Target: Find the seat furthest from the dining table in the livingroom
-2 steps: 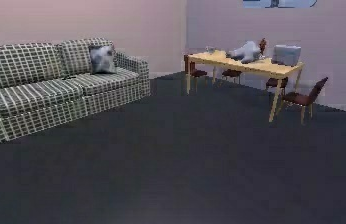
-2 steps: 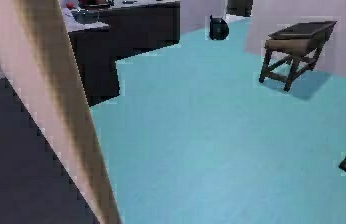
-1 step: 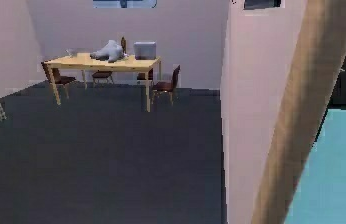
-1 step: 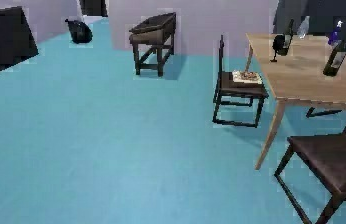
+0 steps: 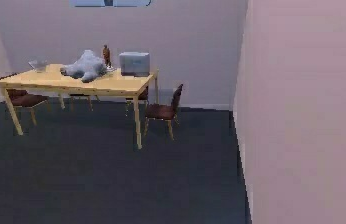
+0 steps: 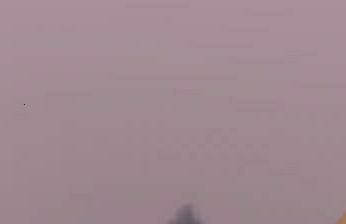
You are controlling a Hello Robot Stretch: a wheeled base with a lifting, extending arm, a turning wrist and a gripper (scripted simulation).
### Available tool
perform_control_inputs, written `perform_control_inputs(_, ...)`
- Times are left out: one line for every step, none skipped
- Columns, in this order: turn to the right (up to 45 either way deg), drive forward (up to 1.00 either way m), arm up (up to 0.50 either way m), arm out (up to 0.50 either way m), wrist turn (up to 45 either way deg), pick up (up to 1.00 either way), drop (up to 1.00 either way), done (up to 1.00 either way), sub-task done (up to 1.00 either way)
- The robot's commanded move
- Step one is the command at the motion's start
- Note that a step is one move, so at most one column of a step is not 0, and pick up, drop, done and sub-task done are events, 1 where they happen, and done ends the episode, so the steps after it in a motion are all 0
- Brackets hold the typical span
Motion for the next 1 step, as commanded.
perform_control_inputs(0.0, 1.0, 0.0, 0.0, 0.0, 0.0, 0.0, 0.0, 0.0)
